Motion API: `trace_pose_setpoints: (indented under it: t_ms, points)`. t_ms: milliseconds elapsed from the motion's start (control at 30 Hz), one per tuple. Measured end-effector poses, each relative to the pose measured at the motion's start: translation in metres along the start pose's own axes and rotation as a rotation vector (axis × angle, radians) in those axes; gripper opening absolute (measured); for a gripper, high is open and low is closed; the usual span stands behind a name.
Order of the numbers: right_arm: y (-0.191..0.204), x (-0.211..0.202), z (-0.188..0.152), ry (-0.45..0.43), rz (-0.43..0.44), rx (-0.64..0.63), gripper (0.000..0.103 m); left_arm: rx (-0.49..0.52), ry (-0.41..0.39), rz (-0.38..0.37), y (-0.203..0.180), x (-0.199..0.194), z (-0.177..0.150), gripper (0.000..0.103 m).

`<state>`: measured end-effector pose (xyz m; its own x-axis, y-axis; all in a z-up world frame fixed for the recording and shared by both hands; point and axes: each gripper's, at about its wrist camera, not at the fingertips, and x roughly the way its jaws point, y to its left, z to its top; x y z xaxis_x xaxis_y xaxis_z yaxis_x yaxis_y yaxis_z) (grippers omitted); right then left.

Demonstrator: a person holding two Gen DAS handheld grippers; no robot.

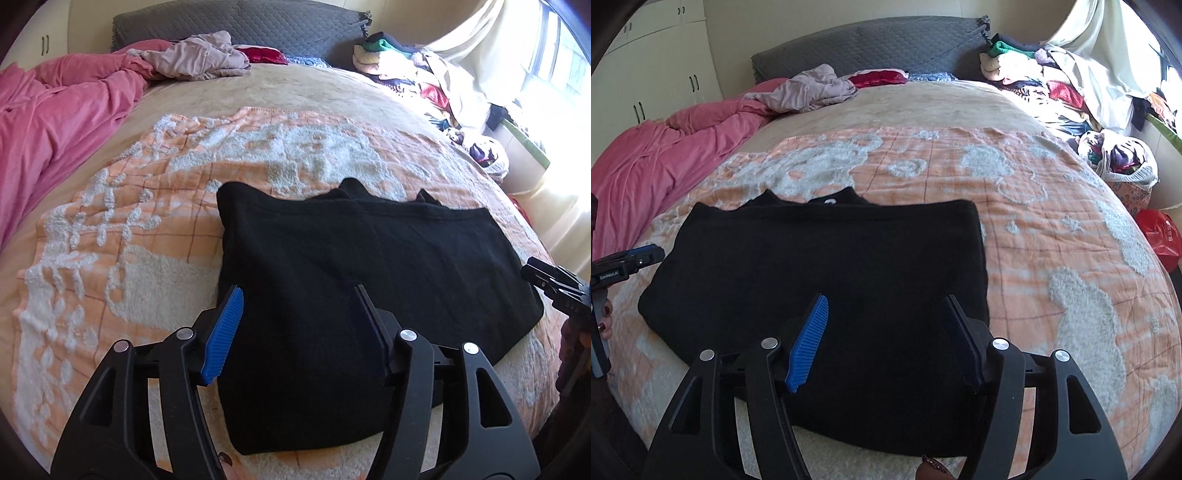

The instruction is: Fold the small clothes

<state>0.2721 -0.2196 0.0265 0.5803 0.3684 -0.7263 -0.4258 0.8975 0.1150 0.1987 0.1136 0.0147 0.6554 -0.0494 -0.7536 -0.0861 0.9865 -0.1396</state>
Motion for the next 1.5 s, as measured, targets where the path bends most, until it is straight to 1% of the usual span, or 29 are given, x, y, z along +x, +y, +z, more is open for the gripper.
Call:
trace_pose_setpoints:
  t_ms: [67, 133, 167, 233, 267, 300, 333, 367, 500, 533, 567, 633, 700, 733, 800, 867, 900, 933, 1067, 1167, 1333, 1500]
  points:
    - [0.005, 0.005, -0.008, 0.036, -0.017, -0.002, 0.064, 0.009, 0.038, 0.008, -0.003, 0.008, -0.009, 0.052]
    - [0.007, 0.010, -0.018, 0.067, -0.048, 0.005, 0.070, 0.006, 0.075, 0.029, -0.003, 0.016, -0.016, 0.053]
    - [0.008, 0.012, -0.021, 0.072, -0.053, 0.006, 0.070, 0.000, 0.082, 0.030, -0.002, 0.017, -0.021, 0.054]
    - [0.014, 0.007, -0.026, 0.052, -0.065, -0.013, 0.070, -0.012, 0.077, 0.025, 0.001, 0.015, -0.025, 0.054]
    - [0.016, 0.004, -0.027, 0.043, -0.049, -0.012, 0.071, -0.017, 0.074, 0.022, 0.002, 0.012, -0.026, 0.054]
    - [0.019, 0.000, -0.027, 0.032, -0.021, -0.005, 0.073, -0.022, 0.069, 0.023, 0.003, 0.009, -0.026, 0.057]
    - [0.023, -0.003, -0.028, 0.022, 0.002, 0.000, 0.078, -0.028, 0.065, 0.024, 0.005, 0.006, -0.026, 0.061]
    - [0.028, -0.007, -0.028, 0.009, 0.018, -0.001, 0.083, -0.032, 0.061, 0.026, 0.005, 0.004, -0.026, 0.061]
    - [0.049, -0.016, -0.031, -0.027, 0.043, -0.039, 0.087, -0.036, 0.055, 0.037, 0.007, -0.002, -0.024, 0.061]
    - [0.054, -0.018, -0.032, -0.031, 0.047, -0.046, 0.090, -0.037, 0.053, 0.037, 0.008, -0.004, -0.024, 0.062]
    - [0.059, -0.019, -0.033, -0.034, 0.056, -0.053, 0.090, -0.039, 0.049, 0.035, 0.008, -0.005, -0.024, 0.066]
    - [0.071, -0.021, -0.035, -0.034, 0.065, -0.078, 0.092, -0.042, 0.042, 0.038, 0.011, -0.009, -0.022, 0.069]
    - [0.084, -0.022, -0.036, -0.040, 0.070, -0.110, 0.094, -0.047, 0.037, 0.041, 0.014, -0.011, -0.021, 0.069]
    - [0.093, -0.021, -0.036, -0.042, 0.074, -0.131, 0.095, -0.052, 0.035, 0.042, 0.016, -0.012, -0.020, 0.074]
    - [0.106, -0.022, -0.038, -0.046, 0.085, -0.164, 0.095, -0.060, 0.031, 0.055, 0.020, -0.014, -0.020, 0.084]
    - [0.124, -0.021, -0.039, -0.047, 0.097, -0.209, 0.096, -0.070, 0.026, 0.073, 0.025, -0.016, -0.018, 0.085]
    - [0.133, -0.020, -0.040, -0.049, 0.099, -0.231, 0.096, -0.079, 0.024, 0.076, 0.026, -0.017, -0.016, 0.088]
    - [0.143, -0.019, -0.042, -0.052, 0.099, -0.257, 0.096, -0.084, 0.019, 0.080, 0.028, -0.018, -0.015, 0.093]
    - [0.178, -0.012, -0.047, -0.053, 0.112, -0.338, 0.097, -0.092, -0.003, 0.111, 0.036, -0.024, -0.010, 0.093]
    - [0.200, -0.005, -0.052, -0.042, 0.105, -0.403, 0.097, -0.109, -0.006, 0.117, 0.044, -0.025, -0.006, 0.093]
    - [0.234, 0.010, -0.058, -0.035, 0.068, -0.507, 0.097, -0.131, -0.003, 0.133, 0.056, -0.023, -0.002, 0.093]
    - [0.255, 0.033, -0.056, -0.008, 0.010, -0.575, 0.097, -0.137, -0.013, 0.168, 0.060, -0.021, 0.003, 0.093]
